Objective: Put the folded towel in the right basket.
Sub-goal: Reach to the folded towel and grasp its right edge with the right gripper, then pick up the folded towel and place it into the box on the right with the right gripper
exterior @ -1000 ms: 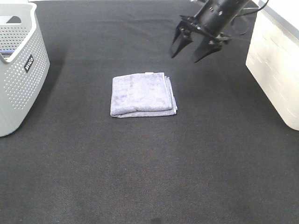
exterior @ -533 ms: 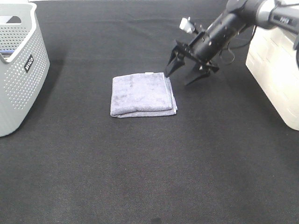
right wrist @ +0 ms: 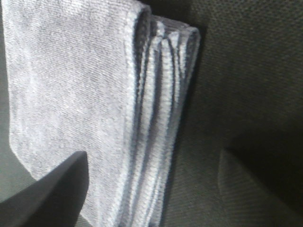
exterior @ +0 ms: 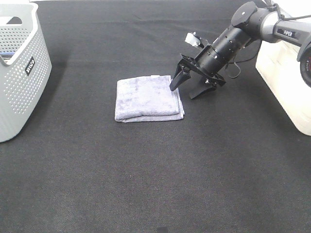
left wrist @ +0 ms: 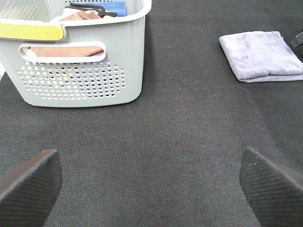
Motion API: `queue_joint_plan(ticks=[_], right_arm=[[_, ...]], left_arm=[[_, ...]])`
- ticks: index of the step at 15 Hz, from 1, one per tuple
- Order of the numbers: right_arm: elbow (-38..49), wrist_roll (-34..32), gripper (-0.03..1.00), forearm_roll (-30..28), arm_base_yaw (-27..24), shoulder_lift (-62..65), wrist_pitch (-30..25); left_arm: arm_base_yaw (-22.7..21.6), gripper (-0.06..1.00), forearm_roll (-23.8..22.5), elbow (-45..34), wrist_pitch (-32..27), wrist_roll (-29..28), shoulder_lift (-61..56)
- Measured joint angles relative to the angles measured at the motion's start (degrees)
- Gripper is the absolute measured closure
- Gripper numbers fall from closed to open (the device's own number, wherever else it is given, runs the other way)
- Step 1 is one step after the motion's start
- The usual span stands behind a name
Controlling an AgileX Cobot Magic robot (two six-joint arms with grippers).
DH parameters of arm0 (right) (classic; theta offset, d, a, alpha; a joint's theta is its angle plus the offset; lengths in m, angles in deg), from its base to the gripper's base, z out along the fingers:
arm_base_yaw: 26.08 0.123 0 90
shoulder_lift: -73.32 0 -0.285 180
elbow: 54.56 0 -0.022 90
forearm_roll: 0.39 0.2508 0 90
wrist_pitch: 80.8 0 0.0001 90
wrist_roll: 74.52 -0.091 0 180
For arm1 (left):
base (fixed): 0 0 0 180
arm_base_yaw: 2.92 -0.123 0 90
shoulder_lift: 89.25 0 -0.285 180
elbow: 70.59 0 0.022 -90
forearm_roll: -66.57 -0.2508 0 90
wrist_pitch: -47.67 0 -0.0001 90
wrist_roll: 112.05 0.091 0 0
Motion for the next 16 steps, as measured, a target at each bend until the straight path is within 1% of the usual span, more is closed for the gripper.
queue_joint_plan(ticks=[5, 6, 7, 8, 10, 11, 12, 13, 16], right_arm=[[-0.5, 0.6, 0.25, 1.4, 1.6, -1.3, 0.0], [-0.7, 0.6, 0.27, 2.3, 1.7, -1.5, -0.1], [-0.7, 0.6, 0.30, 3.1, 1.7, -1.8, -0.1], [-0.7, 0.6, 0.37, 3.8, 1.7, -2.1, -0.1], [-0.5, 0.6, 0.57, 5.3, 1.7, -2.4, 0.0], [-0.5, 0.6, 0.69, 5.9, 1.7, -2.4, 0.0], [-0.5, 0.6, 0.85, 6.5, 1.7, -2.4, 0.0], [-0.5, 1.3, 0.91, 6.8, 1.7, -2.4, 0.0], [-0.5, 3.4, 0.91, 9.5, 1.7, -2.3, 0.0]], left_arm=[[0.0, -0.02, 0.0, 0.0, 0.0, 0.0, 0.0], [0.0, -0.02, 0.0, 0.0, 0.0, 0.0, 0.0], [0.0, -0.02, 0.0, 0.0, 0.0, 0.0, 0.0], [0.0, -0.02, 0.0, 0.0, 0.0, 0.0, 0.0], [0.0, -0.02, 0.0, 0.0, 0.0, 0.0, 0.0], [0.0, -0.02, 0.0, 0.0, 0.0, 0.0, 0.0], [0.0, -0.02, 0.0, 0.0, 0.0, 0.0, 0.0], [0.0, -0.02, 0.0, 0.0, 0.0, 0.0, 0.0], [0.0, -0.02, 0.0, 0.0, 0.0, 0.0, 0.0]])
